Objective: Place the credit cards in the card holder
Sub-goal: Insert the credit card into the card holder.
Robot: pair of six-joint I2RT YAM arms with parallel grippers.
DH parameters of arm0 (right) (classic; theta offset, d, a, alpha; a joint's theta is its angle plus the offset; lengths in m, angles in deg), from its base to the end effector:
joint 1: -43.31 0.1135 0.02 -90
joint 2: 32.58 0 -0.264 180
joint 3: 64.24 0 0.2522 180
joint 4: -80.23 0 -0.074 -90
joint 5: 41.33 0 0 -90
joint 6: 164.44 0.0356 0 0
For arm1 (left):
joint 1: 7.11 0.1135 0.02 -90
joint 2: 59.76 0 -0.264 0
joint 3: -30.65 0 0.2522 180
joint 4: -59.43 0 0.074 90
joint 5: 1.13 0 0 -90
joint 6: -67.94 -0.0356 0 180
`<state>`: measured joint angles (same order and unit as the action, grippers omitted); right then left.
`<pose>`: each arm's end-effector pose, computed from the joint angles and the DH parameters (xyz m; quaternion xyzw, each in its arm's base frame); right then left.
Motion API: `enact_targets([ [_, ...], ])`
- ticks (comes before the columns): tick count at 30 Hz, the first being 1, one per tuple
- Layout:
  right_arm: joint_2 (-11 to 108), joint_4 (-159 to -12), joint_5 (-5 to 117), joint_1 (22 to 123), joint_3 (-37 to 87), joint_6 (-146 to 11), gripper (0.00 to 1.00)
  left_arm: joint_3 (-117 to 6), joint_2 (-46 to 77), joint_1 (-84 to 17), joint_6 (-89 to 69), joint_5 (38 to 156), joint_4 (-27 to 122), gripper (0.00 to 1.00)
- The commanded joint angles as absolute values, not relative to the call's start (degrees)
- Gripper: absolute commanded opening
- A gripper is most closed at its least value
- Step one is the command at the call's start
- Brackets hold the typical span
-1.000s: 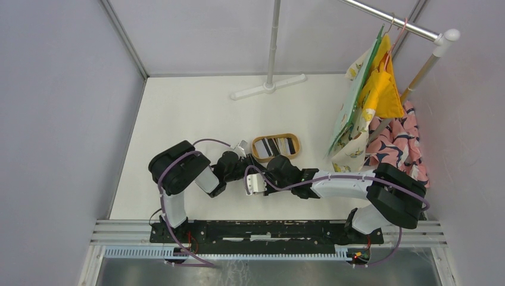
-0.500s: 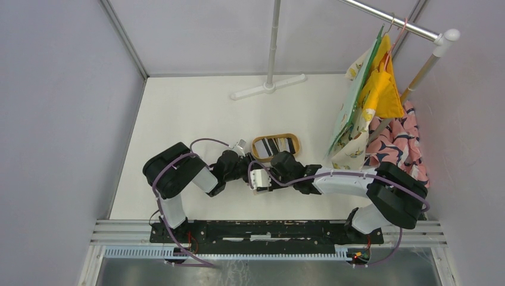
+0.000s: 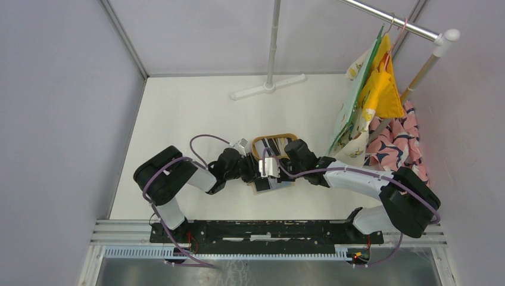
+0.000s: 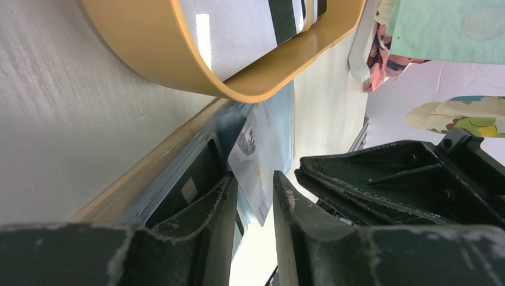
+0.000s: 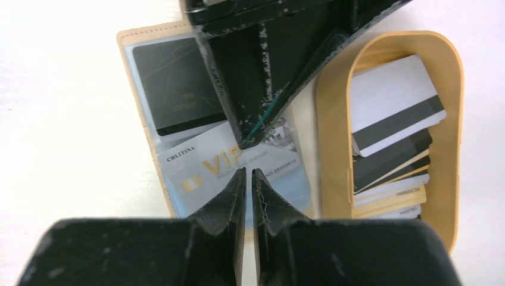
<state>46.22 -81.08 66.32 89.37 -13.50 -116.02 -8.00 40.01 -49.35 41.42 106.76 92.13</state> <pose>0.1763 0.1985 0.1752 -0.6768 0.6236 0.1567 0.3583 0.2010 -0.1973 0.1015 -0.0782 0.8487 -0.4837 0.1988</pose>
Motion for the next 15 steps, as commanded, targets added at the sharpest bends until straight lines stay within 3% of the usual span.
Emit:
enact_targets([
  [1,45.5,-81.0,70.9,89.1,-12.2,-114.9,0.13,-8.0,38.2,-49.4,35.4,103.0,83.0,0.37],
  [10,44.9,-80.7,71.4,87.9,-12.1,-114.7,0.13,-9.1,34.0,-49.5,32.4,99.9,75.5,0.36],
  [15,44.0,-80.7,71.9,86.8,-12.1,-114.7,0.13,-9.9,32.8,-49.5,30.9,97.7,70.9,0.29],
])
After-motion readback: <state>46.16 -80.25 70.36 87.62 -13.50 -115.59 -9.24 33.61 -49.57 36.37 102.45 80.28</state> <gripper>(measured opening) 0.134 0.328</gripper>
